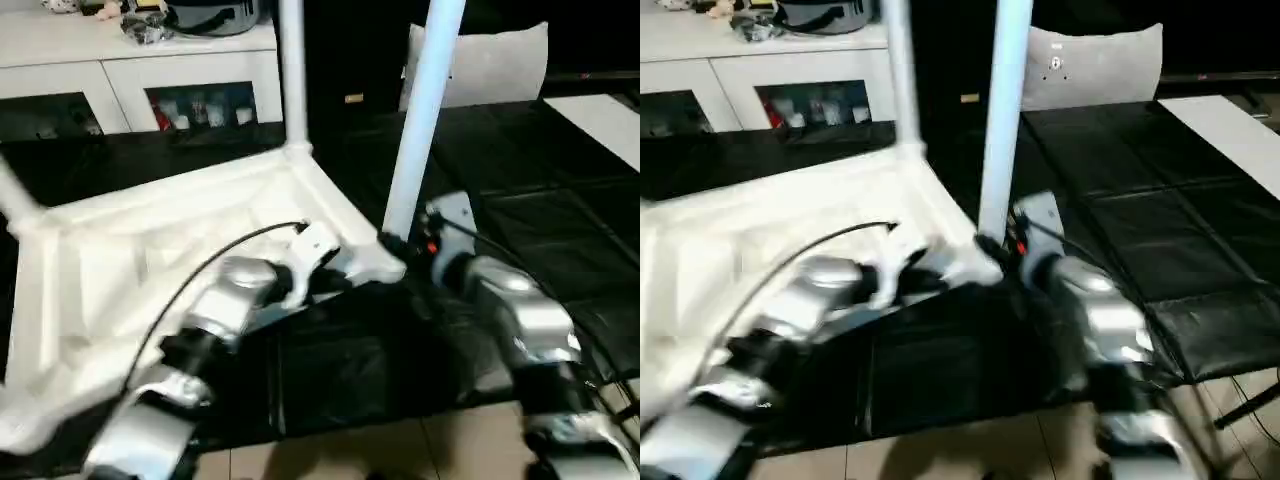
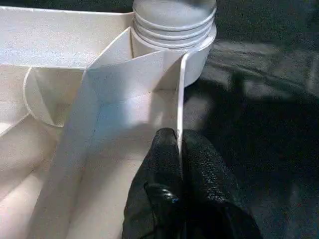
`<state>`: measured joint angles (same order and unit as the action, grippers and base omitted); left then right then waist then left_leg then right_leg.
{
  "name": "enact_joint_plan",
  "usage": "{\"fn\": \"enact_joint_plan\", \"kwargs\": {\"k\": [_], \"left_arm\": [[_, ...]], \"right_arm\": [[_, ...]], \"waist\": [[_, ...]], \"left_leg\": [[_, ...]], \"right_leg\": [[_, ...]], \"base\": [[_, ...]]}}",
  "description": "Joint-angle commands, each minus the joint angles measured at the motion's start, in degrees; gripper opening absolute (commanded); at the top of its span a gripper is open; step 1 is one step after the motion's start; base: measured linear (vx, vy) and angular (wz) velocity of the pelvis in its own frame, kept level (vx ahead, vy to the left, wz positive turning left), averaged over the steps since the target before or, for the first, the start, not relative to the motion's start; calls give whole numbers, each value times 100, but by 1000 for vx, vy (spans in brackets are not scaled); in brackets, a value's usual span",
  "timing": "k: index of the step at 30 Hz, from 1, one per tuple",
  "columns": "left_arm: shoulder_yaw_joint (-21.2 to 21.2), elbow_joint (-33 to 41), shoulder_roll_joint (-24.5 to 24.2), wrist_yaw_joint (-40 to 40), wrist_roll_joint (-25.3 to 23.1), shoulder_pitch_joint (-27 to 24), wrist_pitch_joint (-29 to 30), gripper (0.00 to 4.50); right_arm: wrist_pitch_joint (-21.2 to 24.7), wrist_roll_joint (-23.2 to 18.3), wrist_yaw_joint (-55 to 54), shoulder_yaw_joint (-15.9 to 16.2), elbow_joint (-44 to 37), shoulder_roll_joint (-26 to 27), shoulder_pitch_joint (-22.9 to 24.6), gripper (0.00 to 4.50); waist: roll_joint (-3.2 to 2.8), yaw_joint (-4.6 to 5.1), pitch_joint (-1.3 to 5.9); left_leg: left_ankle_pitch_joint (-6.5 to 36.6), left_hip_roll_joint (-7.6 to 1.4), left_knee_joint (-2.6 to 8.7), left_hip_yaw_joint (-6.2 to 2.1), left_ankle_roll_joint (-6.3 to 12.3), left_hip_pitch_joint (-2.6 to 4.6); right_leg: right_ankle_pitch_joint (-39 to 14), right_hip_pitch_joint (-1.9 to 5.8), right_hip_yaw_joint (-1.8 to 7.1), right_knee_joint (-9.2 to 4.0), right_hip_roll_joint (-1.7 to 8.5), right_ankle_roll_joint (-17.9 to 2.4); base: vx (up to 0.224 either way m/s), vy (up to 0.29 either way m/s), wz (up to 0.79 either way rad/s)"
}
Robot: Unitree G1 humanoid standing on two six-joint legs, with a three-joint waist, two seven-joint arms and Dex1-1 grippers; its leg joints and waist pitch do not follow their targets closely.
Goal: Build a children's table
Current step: Rotate leg to tighten
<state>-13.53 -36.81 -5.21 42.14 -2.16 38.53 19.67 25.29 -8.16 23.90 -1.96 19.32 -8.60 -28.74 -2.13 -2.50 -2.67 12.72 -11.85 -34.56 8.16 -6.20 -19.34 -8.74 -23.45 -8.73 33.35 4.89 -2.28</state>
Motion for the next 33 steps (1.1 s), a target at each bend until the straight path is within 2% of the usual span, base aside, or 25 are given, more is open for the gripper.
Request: {"fn": "enact_joint_plan", "kwargs": {"k": [1,2,3,4,5,6,7,8,10,11,13,14,17,18,22,23,25,27,30,33], "left_arm": [[70,261,301,-51,207,260,-256,0],[27,337,255,11,151,224,-232,0],[2,371,186,82,114,193,-246,0],[-4,378,169,96,105,186,-249,0],[-14,390,83,203,108,155,-325,0],[-13,389,68,222,112,151,-338,0],[-4,376,1,297,125,134,-399,0],[-46,350,-123,498,134,98,-540,0],[-98,316,-248,684,133,67,-713,0],[-129,300,-336,861,152,40,-832,0],[-151,289,-439,1051,162,10,-922,0],[-185,288,-685,1596,241,-58,-1190,0],[-200,258,-788,1896,297,-66,-1394,0],[-260,253,-892,2151,309,-79,-1502,0],[-441,181,-1124,2648,274,-76,-1757,0],[-568,127,-1285,3033,243,-77,-2080,0],[-641,121,-1392,3335,233,-93,-2273,0],[-723,167,-1495,3672,252,-126,-2404,0],[-853,259,-1610,3936,220,-158,-2547,0],[-902,253,-1644,4034,200,-145,-2695,0]], "right_arm": [[-28,-143,206,315,8,312,-49,267],[-54,-198,277,241,-120,333,-13,282],[-69,-210,364,217,-222,284,27,297],[-67,-210,379,213,-247,272,37,297],[-45,-297,520,167,-342,182,88,307],[-40,-307,541,160,-356,160,97,313],[-23,-348,616,128,-415,58,133,319],[-29,-412,913,149,-480,-168,196,330],[-53,-475,1221,175,-532,-396,257,352],[-102,-523,1509,190,-578,-565,307,359],[-151,-560,1849,210,-637,-776,366,378],[-332,-598,2740,325,-753,-1366,526,386],[-421,-616,3128,352,-715,-1626,554,397],[-452,-661,3379,337,-654,-1776,539,428],[-628,-728,3945,399,-501,-2095,488,428],[-750,-827,4563,510,-464,-2331,485,428],[-802,-939,5033,610,-454,-2496,487,428],[-867,-948,5380,720,-383,-2565,444,401],[-831,-937,5718,885,-372,-2581,396,387],[-800,-953,5862,990,-384,-2534,378,353]], "waist": [[70,-37,461],[74,-36,466],[54,-42,476],[56,-47,485],[53,-67,511],[53,-67,511],[43,-77,523],[59,-89,510],[48,-130,494],[34,-146,484],[49,-162,470],[42,-172,468],[45,-214,456],[53,-215,456],[37,-299,443],[54,-333,441],[63,-378,451],[77,-414,439],[87,-426,448],[92,-445,453]], "left_leg": [[33,-18,322,52,640,-139],[-32,-23,316,53,671,-137],[-156,-34,310,47,724,-132],[-229,-42,305,45,760,-130],[-485,-45,276,45,885,-141],[-485,-45,276,45,885,-141],[-600,-47,259,40,981,-153],[-621,-39,250,56,1062,-162],[-420,-34,259,70,1095,-156],[-272,-37,266,78,1064,-147],[-134,-42,275,82,991,-148],[-74,-41,279,76,968,-152],[96,-57,284,85,928,-141],[93,-59,286,89,906,-144],[297,-72,301,102,791,-98],[393,-75,309,105,796,-107],[386,-94,305,102,814,-109],[374,-110,312,106,814,-102],[352,-125,315,96,783,-109],[298,-123,312,98,761,-125]], "right_leg": [[-1669,452,275,-436,298,-366],[-1526,450,287,-411,300,-441],[-1273,458,302,-364,312,-596],[-1133,462,309,-342,313,-664],[-681,469,331,-273,323,-847],[-681,469,331,-273,323,-847],[-503,468,333,-238,324,-924],[-459,454,335,-243,319,-968],[-720,460,327,-285,329,-941],[-924,451,326,-310,333,-902],[-1127,460,325,-338,325,-806],[-1215,464,318,-349,327,-754],[-1451,451,313,-372,332,-693],[-1473,449,316,-374,328,-690],[-1776,403,313,-419,326,-627],[-1855,421,304,-421,320,-605],[-1817,410,311,-398,328,-599],[-1831,386,320,-399,345,-633],[-1757,389,322,-374,349,-692],[-1684,397,331,-357,358,-718]], "base": [[0,0,0],[0,0,0],[0,0,0],[0,0,0],[0,0,0],[0,0,0],[0,0,0],[0,0,0],[0,0,0],[0,0,0],[0,0,0],[0,0,0],[0,0,0],[0,0,0],[0,0,0],[0,0,0],[0,0,0],[0,0,0],[0,0,0],[0,0,0]]}}
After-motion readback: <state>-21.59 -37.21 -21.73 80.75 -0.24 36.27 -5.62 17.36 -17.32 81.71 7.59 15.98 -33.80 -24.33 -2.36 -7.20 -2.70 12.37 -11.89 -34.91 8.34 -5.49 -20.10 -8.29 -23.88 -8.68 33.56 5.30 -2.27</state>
